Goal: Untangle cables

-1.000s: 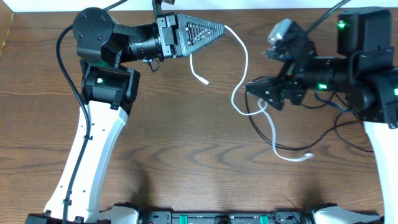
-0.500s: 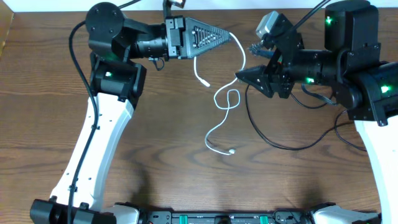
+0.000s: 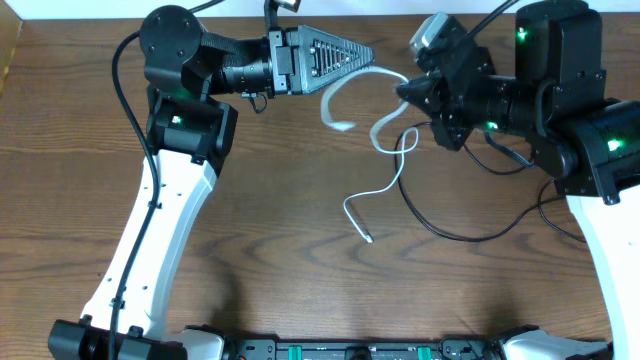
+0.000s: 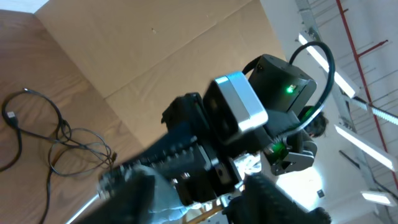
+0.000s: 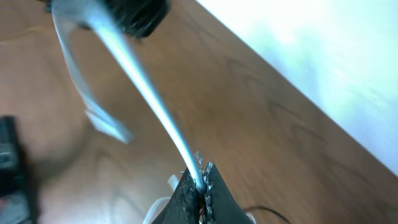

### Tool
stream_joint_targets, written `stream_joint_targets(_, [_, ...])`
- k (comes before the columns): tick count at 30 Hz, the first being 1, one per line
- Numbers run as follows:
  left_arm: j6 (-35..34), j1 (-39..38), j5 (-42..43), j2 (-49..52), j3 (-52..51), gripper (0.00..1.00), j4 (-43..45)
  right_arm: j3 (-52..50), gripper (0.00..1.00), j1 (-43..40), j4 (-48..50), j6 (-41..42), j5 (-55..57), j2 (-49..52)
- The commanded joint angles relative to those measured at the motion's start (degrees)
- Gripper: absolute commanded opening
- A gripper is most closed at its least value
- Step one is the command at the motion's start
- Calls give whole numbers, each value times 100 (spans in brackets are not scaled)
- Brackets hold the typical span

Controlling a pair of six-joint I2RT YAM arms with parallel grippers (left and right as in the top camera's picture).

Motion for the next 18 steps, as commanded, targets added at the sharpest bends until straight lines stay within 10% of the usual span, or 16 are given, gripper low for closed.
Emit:
stream_joint_targets(1, [105,11,221,-33,129,71,52,87,1,-212,98,-9,1735,22])
stream_joint_targets(3, [87,63,376,-35,129,86,52,87,1,-588,214,-61,2350,22])
stream_joint_targets(18, [66,269,970,-74,129,87,201,87,1,-5239,1255,-352,2629,179])
